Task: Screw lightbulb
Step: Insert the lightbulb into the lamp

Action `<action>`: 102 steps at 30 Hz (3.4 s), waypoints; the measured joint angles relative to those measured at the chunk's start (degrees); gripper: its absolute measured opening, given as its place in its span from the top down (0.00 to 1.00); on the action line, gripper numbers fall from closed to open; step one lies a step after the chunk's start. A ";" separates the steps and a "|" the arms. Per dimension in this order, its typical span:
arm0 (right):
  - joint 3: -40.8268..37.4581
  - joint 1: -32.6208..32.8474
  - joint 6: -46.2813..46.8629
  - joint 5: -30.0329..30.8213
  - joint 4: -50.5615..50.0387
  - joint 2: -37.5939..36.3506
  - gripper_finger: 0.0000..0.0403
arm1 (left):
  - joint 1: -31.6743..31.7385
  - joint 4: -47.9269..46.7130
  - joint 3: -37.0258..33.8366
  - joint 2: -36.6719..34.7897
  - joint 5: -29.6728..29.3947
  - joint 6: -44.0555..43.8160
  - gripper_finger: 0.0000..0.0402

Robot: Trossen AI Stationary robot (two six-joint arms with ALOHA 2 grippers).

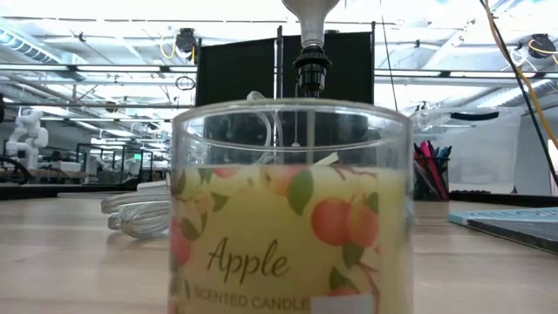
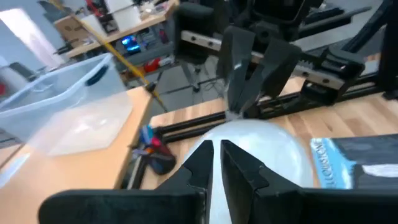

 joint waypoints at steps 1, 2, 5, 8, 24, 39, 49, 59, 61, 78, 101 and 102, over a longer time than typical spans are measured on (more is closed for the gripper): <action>0.00 0.36 0.00 0.85 -0.31 -0.14 1.00 | -0.41 -1.48 0.00 -0.68 -0.36 0.10 0.92; 0.00 0.65 0.00 1.75 -0.20 -0.21 1.00 | -0.97 -2.27 -0.02 -1.53 -0.43 0.33 0.94; 0.00 1.01 0.21 6.67 0.29 -0.26 1.00 | -3.50 -3.50 -0.03 -4.08 -0.91 1.44 0.99; 0.00 0.90 2.16 8.74 -1.04 -0.26 1.00 | -5.89 -2.32 -2.23 -6.39 -4.13 1.51 0.99; 0.00 0.04 17.58 11.75 -11.50 1.86 1.00 | -6.38 25.62 -28.87 -8.49 -4.51 -8.77 1.00; 0.00 0.06 12.13 10.06 -5.96 2.52 1.00 | -2.46 29.61 -28.96 -8.47 2.12 -8.07 1.00; 0.00 0.17 11.69 10.11 -6.48 2.52 1.00 | 0.51 30.48 -28.95 -8.46 4.58 -9.25 1.00; 0.00 0.91 11.69 10.38 -7.14 2.52 1.00 | 2.91 30.96 -28.96 -7.86 5.52 -9.57 1.00; 0.00 1.34 11.69 10.35 -7.33 2.50 1.00 | 3.17 31.01 -28.94 -7.71 5.52 -9.55 1.00; -0.01 2.67 15.32 10.05 -12.94 2.52 1.00 | 4.20 33.35 -28.94 -4.87 7.11 -9.33 1.00; 0.00 0.77 8.71 14.59 -9.09 2.50 1.00 | 2.94 25.64 -28.92 -10.51 14.63 -7.11 1.00; 0.00 0.71 8.23 14.57 -8.90 2.50 1.00 | 2.71 25.86 -28.92 -10.48 14.61 -6.95 1.00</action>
